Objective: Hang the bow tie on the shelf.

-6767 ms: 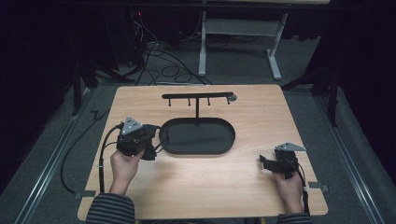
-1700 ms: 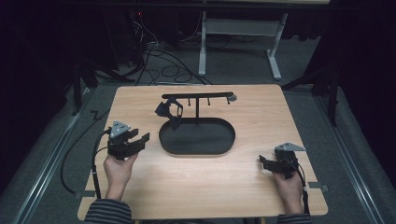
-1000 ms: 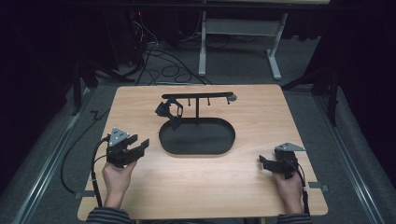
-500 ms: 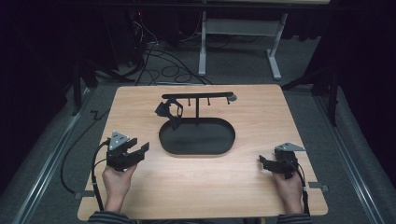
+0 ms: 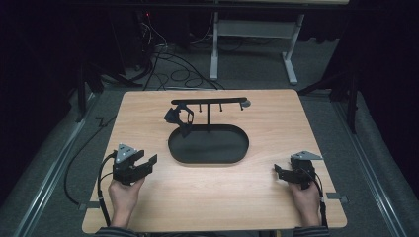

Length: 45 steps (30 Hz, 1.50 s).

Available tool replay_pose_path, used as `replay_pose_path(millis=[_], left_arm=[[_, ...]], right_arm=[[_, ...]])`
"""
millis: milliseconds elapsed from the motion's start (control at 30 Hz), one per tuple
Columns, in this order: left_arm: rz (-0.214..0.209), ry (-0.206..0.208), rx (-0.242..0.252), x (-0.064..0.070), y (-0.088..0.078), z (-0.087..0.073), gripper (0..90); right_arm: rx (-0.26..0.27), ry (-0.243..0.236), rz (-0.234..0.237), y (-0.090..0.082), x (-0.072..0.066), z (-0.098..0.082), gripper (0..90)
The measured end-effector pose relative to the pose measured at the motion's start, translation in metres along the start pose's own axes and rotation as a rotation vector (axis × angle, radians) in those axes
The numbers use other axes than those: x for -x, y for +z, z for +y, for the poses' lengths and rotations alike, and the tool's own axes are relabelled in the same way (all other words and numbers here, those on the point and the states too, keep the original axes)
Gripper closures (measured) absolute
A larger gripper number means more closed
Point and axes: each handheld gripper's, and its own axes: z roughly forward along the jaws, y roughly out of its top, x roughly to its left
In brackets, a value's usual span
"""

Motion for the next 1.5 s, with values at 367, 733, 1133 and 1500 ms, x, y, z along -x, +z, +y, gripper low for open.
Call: replay_pose_path(millis=[367, 733, 1133, 1500], left_arm=[[0.013, -0.020, -0.017, -0.004, 0.002, -0.011, 44.2], [0.022, -0.037, -0.031, -0.006, 0.004, -0.021, 43.5], [0.044, -0.049, -0.056, -0.010, 0.010, -0.030, 42.0], [0.073, -0.041, -0.085, -0.013, 0.015, -0.038, 41.7]], right_arm=[[0.000, 0.000, 0.000, 0.000, 0.000, 0.000, 28.2], [0.000, -0.001, -0.001, 0.000, 0.000, 0.000, 28.2], [0.000, -0.003, -0.002, 0.000, 0.000, 0.000, 28.2], [-0.001, -0.003, -0.002, 0.000, 0.000, 0.000, 28.2]])
